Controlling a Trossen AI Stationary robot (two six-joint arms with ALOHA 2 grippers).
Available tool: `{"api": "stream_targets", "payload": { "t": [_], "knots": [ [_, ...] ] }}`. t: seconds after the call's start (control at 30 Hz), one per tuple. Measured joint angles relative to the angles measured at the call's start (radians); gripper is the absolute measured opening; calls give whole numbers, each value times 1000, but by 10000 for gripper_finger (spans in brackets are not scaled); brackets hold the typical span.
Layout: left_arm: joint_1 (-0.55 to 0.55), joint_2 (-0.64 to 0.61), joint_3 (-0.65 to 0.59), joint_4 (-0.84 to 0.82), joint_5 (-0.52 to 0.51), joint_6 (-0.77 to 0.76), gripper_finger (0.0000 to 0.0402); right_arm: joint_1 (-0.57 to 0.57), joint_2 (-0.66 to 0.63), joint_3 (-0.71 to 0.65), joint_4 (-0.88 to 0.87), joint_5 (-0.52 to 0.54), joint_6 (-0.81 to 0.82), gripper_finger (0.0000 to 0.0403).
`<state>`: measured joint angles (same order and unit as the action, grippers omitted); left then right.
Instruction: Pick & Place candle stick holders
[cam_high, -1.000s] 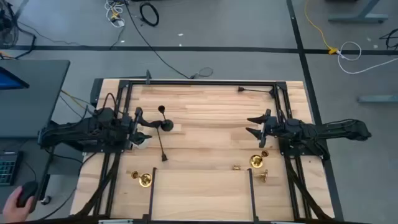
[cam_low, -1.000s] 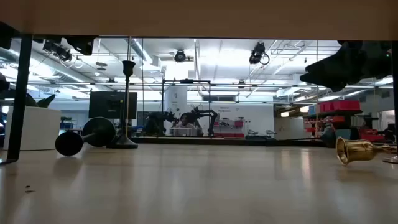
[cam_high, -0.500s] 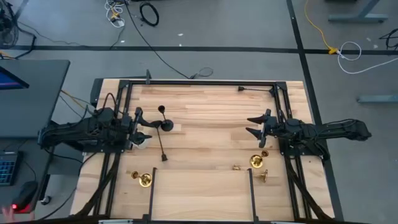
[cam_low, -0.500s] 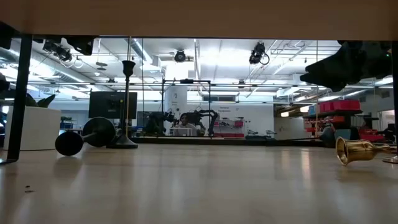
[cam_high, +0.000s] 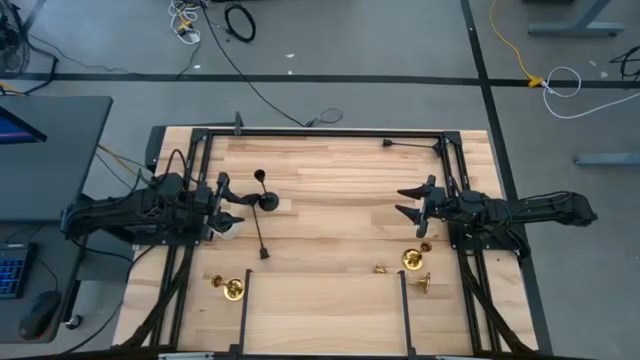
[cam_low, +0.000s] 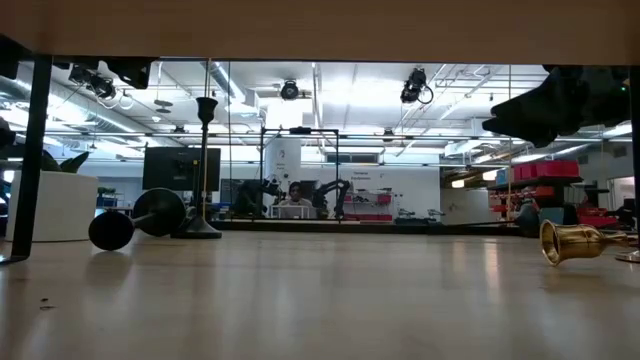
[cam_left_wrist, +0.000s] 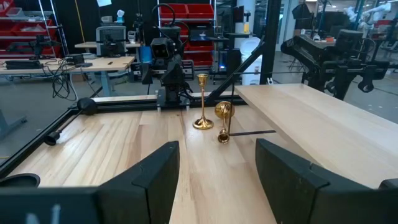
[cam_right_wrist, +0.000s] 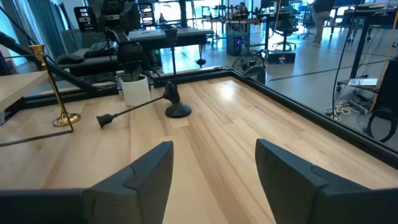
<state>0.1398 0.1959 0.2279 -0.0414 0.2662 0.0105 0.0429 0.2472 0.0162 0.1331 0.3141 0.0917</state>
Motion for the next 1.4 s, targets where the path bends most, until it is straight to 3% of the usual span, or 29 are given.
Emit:
{"api": "stream_targets", "payload": {
  "t": [1.0, 1.23, 1.4],
  "knots": [
    [0, 0, 0, 0, 0, 0, 211, 0, 0, 0, 1, 2, -1, 229],
    [0, 0, 0, 0, 0, 0, 211, 0, 0, 0, 77, 101, 43, 229],
    [0, 0, 0, 0, 0, 0, 211, 0, 0, 3, 136, 116, 61, 229]
  ]
}}
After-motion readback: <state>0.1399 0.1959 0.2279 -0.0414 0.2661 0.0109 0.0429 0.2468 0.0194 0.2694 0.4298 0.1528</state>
